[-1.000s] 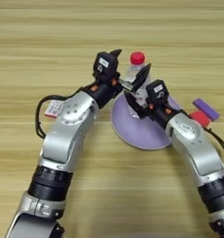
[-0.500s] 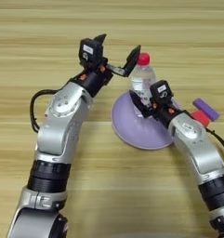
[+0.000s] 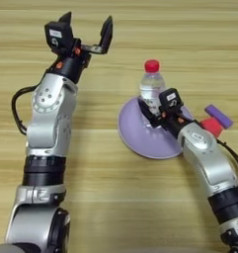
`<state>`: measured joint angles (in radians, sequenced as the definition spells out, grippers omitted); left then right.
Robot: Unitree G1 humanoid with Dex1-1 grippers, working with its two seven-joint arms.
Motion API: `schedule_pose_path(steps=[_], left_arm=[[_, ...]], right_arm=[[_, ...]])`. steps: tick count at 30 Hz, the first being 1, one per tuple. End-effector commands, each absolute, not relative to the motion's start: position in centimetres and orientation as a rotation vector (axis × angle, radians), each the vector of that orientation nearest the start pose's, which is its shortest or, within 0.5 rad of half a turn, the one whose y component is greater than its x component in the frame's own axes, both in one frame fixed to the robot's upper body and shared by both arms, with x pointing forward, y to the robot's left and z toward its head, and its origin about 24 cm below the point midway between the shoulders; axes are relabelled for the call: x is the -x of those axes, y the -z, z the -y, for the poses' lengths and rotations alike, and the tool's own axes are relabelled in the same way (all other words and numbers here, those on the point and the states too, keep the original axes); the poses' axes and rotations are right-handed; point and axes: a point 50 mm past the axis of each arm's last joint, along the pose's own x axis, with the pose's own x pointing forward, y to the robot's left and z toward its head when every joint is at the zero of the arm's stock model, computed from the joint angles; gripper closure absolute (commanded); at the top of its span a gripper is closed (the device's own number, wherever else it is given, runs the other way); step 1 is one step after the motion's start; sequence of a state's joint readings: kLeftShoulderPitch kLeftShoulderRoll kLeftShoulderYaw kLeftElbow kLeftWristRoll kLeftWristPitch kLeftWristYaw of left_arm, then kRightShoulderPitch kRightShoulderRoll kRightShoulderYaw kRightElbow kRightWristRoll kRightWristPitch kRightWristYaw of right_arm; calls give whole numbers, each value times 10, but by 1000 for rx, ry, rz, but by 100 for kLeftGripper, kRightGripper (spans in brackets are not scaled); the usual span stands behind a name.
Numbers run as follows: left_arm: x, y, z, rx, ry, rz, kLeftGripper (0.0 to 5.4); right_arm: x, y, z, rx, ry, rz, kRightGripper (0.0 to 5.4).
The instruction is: Move the objects on the table
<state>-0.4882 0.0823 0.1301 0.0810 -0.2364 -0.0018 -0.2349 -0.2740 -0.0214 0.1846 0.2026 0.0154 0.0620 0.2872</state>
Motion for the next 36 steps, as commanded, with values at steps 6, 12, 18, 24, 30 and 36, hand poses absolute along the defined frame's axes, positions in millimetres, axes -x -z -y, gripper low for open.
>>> schedule_pose_path(steps=[6,12,18,24,30,36], left_arm=[[-344,-133,-166,79,164,337,0],[-347,-126,-172,75,142,329,0],[-347,-128,-172,77,143,341,0],[-347,-123,-172,67,141,322,0],[-354,-97,-178,15,118,202,0],[-359,-71,-183,-37,100,90,0]], right_arm=[[-281,-38,74,74,-557,-81,222],[-279,-32,77,77,-552,-107,223],[-278,-27,77,84,-556,-137,169],[-278,-28,78,80,-549,-136,101],[-279,-32,79,75,-541,-115,23],[-281,-36,81,74,-529,-84,2]])
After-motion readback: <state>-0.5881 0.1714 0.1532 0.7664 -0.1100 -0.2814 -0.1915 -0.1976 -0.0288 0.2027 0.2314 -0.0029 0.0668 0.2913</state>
